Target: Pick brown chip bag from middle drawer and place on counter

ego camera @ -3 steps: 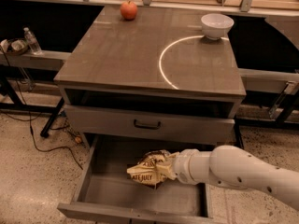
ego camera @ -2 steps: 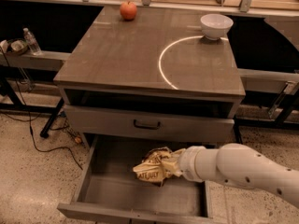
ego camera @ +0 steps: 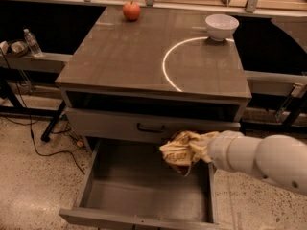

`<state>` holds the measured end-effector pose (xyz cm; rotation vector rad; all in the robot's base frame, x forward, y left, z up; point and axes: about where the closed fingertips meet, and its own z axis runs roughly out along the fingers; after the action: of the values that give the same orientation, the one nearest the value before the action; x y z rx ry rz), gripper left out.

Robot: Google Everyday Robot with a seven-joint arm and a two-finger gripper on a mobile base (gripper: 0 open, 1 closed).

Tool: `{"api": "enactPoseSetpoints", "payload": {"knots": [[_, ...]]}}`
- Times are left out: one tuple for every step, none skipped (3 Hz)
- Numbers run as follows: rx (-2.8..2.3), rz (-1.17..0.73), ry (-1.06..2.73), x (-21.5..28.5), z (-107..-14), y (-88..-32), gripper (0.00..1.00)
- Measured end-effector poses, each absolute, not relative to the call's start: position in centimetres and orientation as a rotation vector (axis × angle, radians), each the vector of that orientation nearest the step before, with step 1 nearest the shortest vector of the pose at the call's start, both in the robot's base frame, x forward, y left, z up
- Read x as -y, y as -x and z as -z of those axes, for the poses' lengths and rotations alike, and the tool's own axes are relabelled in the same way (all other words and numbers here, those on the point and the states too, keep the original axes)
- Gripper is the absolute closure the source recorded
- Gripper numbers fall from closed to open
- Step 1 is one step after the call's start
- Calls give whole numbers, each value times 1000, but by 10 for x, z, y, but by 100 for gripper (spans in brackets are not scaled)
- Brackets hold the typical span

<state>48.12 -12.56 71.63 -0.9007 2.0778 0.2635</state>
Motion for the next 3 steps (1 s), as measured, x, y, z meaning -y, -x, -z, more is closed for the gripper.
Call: {"api": "enactPoseSetpoints", "payload": {"knots": [[-1970,-36,871,162,-812,-488,100],[-1845,128,879,173,-904,-485,100],[-1818,161,883,174,-922,-485,100]]}}
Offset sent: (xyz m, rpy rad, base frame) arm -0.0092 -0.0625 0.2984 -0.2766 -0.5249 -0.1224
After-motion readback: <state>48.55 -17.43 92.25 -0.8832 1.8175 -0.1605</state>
